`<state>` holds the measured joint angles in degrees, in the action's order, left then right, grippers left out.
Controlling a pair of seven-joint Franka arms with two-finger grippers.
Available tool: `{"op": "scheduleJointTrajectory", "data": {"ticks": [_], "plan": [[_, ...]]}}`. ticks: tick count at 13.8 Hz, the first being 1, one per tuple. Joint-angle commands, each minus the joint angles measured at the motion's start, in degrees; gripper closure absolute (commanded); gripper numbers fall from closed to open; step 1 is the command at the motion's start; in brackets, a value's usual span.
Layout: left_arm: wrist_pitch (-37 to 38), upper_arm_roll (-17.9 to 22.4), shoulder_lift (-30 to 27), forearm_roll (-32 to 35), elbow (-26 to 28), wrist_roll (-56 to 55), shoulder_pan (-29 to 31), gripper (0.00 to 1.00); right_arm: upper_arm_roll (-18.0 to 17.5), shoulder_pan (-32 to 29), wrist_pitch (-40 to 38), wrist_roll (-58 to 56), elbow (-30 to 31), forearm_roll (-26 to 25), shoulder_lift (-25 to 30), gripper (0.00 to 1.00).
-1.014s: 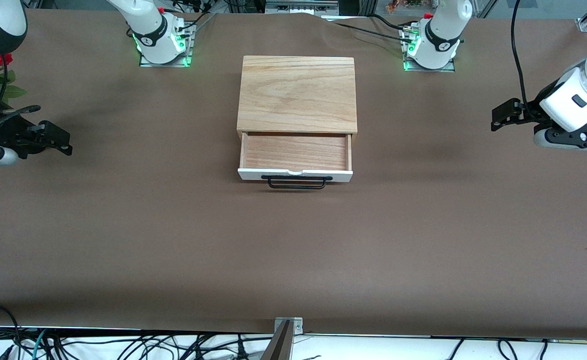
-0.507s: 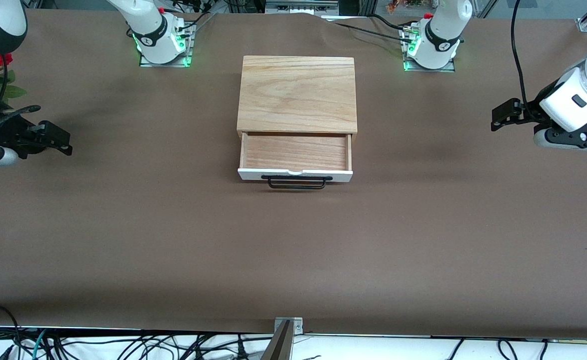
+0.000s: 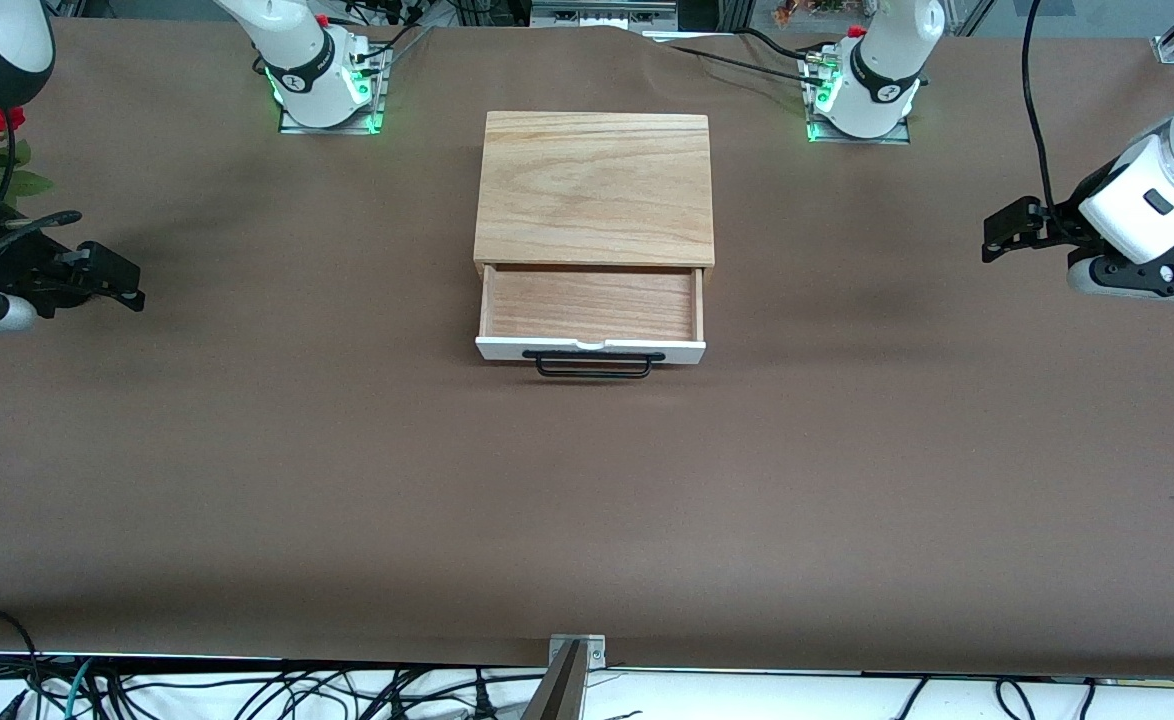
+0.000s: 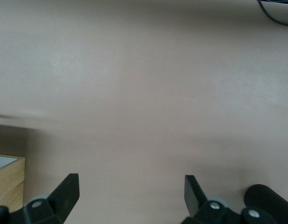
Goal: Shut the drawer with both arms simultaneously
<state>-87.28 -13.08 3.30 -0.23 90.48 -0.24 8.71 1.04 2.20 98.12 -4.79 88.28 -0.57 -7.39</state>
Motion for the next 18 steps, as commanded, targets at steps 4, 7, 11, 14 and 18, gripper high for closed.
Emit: {"op": "scheduleJointTrajectory", "data": {"ticks": [4, 7, 11, 14, 18], "plan": [[0.9, -0.2, 0.9, 0.1, -2.0, 0.3, -0.1, 0.00, -0.2, 0.0, -1.3, 0.5, -1.4, 0.2, -2.2, 0.00], [0.8, -0.2, 0.9, 0.1, -2.0, 0.3, -0.1, 0.00, -0.3, 0.9, -0.7, 0.4, -1.4, 0.2, -3.6, 0.00], [0.7, -0.2, 1.1, 0.1, -1.9, 0.2, -0.2, 0.00, -0.3, 3.8, 0.7, 0.3, -1.5, 0.2, -6.9, 0.00], [0.7, -0.5, 3.3, -1.1, -1.9, 0.2, -0.7, 0.00, -0.3, 4.0, 1.8, -0.5, -1.6, 0.3, -10.3, 0.00], [-4.3, -1.7, 12.0, -4.5, -6.4, 0.2, -5.4, 0.00, -0.6, 6.9, 5.9, -0.3, -1.5, 0.6, -12.8, 0.00]]}}
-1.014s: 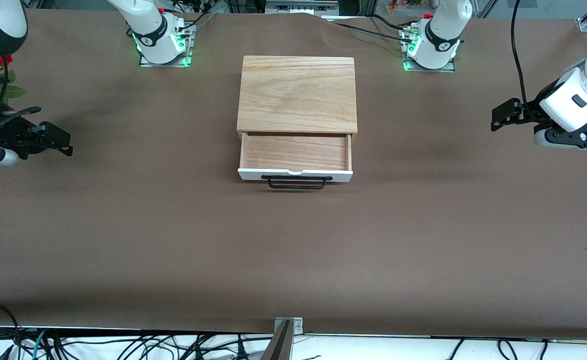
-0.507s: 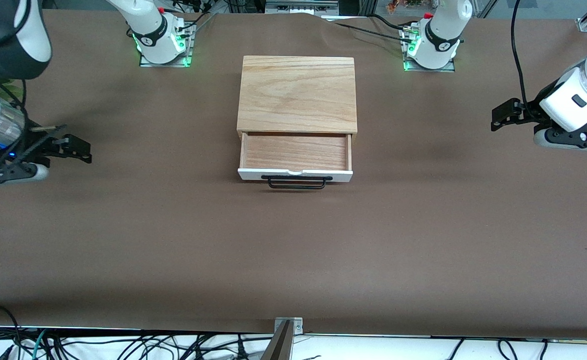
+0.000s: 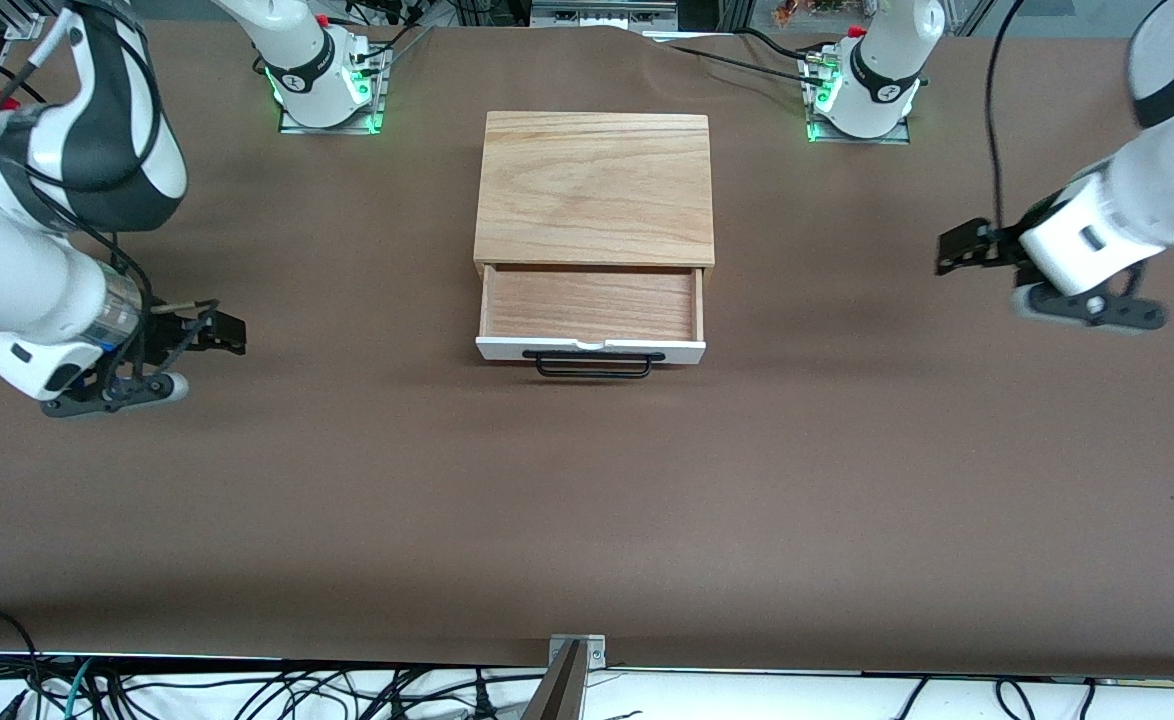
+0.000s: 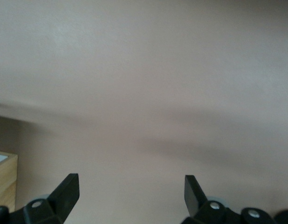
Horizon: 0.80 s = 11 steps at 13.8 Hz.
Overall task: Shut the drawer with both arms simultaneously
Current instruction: 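Move the right gripper toward the drawer while the left gripper approaches too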
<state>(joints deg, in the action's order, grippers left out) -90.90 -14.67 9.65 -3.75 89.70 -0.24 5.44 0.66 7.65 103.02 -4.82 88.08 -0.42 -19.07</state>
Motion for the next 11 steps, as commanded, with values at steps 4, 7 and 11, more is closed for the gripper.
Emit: {"op": "scheduleJointTrajectory", "data": {"ticks": [4, 7, 11], "plan": [[-9.8, -0.1, 15.2, -3.4, -8.0, 0.1, -8.1, 0.00, -0.6, 2.1, 5.3, 0.3, -1.4, 13.1, -6.1, 0.00], [-16.2, -0.1, 19.2, -4.1, -8.1, 0.2, -11.7, 0.00, -0.6, 3.2, 6.5, 0.4, -1.5, 19.9, -9.7, 0.00], [-25.8, -0.2, 25.9, -13.2, -8.1, 1.1, -13.6, 0.00, -0.8, 7.1, 9.4, -0.4, -2.5, 23.8, -13.3, 0.00]]}}
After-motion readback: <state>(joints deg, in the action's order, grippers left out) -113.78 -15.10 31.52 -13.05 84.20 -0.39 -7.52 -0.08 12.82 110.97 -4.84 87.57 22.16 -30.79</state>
